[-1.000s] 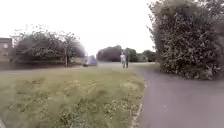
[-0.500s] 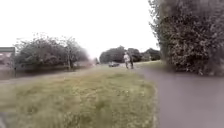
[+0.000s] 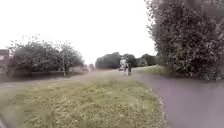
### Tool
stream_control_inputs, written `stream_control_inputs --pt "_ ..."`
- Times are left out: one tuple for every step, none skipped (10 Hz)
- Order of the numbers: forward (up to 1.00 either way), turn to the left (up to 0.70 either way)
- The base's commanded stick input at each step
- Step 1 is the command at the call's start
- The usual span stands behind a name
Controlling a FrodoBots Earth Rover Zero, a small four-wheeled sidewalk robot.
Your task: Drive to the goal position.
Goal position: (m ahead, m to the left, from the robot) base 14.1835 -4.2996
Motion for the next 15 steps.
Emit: stream_control_inputs --pt "1.0 0.4" --pt "1.0 0.4" --pt "1.0 0.4" --pt "1.0 0.4" --pt "1.0 0.22" --pt "1.0 0.0" --pt "1.0 0.0" --pt "1.0 0.0" --pt "1.0 0.0" --pt "1.0 0.0" --pt "1.0 0.0" --pt "1.0 0.0" --pt "1.0 0.0" --pt "1.0 0.0" --pt "1.0 0.0"
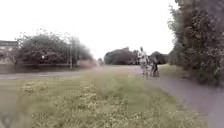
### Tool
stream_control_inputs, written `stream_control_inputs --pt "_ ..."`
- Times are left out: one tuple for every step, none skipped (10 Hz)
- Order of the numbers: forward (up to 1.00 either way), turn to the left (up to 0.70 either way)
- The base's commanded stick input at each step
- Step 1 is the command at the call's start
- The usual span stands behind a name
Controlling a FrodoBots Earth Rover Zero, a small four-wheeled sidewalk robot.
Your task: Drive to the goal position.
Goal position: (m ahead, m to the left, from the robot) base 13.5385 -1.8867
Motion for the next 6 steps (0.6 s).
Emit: stream_control_inputs --pt "1.0 0.0" --pt "1.0 0.0" --pt "1.0 0.0" --pt "0.86 0.0" --pt "0.09 0.0" --pt "0.0 0.0"
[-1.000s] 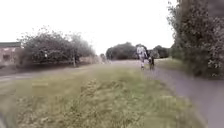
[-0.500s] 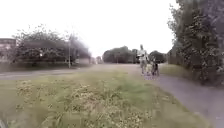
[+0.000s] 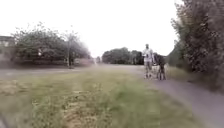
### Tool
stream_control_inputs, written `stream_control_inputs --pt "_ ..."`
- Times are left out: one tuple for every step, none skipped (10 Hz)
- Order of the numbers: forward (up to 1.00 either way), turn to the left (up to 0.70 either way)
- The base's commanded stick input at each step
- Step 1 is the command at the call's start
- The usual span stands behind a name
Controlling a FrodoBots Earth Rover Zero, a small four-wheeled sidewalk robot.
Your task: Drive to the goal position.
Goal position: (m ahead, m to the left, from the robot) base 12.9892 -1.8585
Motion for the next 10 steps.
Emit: stream_control_inputs --pt "0.0 0.0" --pt "0.0 0.0" --pt "0.0 0.0" --pt "0.0 0.0" --pt "0.0 0.0" --pt "0.0 0.0" --pt "0.0 0.0" --pt "0.0 0.0" --pt "0.16 0.0" --pt "0.91 0.0"
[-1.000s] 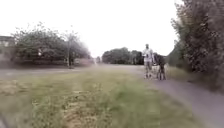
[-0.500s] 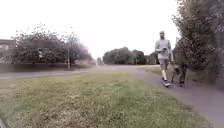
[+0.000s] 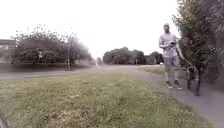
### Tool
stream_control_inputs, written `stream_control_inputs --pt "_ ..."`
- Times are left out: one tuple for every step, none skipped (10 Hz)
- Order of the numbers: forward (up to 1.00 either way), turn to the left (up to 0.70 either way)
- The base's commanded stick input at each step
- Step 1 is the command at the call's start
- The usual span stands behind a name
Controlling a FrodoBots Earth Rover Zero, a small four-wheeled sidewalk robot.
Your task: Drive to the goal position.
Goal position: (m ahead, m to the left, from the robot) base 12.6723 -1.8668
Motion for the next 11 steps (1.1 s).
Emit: stream_control_inputs --pt "1.0 0.0" --pt "1.0 0.0" --pt "1.0 0.0" --pt "1.0 0.0" --pt "1.0 0.0" --pt "1.0 0.0" --pt "1.0 0.0" --pt "1.0 0.0" --pt "1.0 0.0" --pt "1.0 0.0" --pt "1.0 0.0"
